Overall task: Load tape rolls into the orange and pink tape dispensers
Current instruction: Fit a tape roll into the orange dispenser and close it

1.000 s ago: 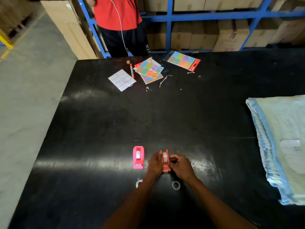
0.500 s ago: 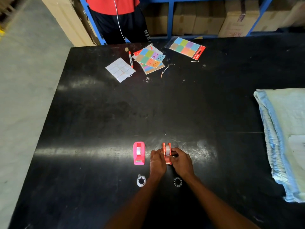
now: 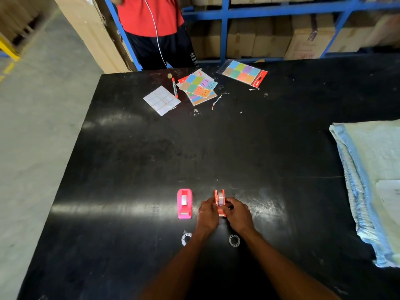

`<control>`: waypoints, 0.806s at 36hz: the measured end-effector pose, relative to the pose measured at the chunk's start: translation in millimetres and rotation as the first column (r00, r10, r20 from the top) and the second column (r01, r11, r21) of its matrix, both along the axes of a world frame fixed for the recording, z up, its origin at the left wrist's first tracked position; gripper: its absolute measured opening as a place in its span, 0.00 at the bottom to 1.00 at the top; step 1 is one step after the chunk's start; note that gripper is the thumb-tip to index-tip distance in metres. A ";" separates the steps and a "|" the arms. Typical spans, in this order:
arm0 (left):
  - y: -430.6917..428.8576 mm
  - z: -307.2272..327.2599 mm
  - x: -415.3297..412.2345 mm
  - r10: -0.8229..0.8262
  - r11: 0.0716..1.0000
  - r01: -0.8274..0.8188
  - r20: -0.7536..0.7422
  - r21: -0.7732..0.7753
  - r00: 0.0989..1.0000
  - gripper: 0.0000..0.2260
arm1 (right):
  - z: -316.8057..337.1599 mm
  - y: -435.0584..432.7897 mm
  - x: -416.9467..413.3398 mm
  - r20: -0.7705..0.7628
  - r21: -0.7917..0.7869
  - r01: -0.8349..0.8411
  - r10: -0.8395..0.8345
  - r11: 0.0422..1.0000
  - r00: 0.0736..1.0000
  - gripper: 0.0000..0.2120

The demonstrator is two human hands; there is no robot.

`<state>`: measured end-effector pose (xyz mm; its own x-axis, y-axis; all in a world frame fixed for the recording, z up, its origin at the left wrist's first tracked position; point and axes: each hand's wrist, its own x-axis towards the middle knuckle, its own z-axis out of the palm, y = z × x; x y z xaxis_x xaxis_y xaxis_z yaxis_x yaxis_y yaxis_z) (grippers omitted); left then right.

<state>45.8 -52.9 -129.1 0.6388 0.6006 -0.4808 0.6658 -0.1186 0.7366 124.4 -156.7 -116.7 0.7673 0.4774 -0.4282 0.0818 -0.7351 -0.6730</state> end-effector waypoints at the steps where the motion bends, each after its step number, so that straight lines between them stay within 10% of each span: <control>1: -2.4 20.2 0.8 -0.017 1.000 0.017 0.015 -0.008 1.000 0.13 | 1.5 -0.8 -0.6 -0.001 0.009 -0.005 0.005 1.000 1.000 0.10; 14: -0.4 58.9 -37.5 -0.249 0.968 0.245 0.106 0.043 0.963 0.14 | 13.9 -13.9 -27.5 0.151 0.078 0.003 -0.015 0.997 0.988 0.09; 29: 35.0 74.7 -104.9 -0.045 0.990 0.034 0.083 0.133 0.996 0.12 | 24.3 -10.8 -60.3 0.226 0.116 -0.098 0.069 0.988 0.972 0.06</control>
<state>-59.1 -17.9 -54.4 0.6987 0.6284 -0.3420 0.5941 -0.2433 0.7667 64.1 -167.5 -92.4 0.7911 0.5829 -0.1854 0.2959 -0.6301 -0.7179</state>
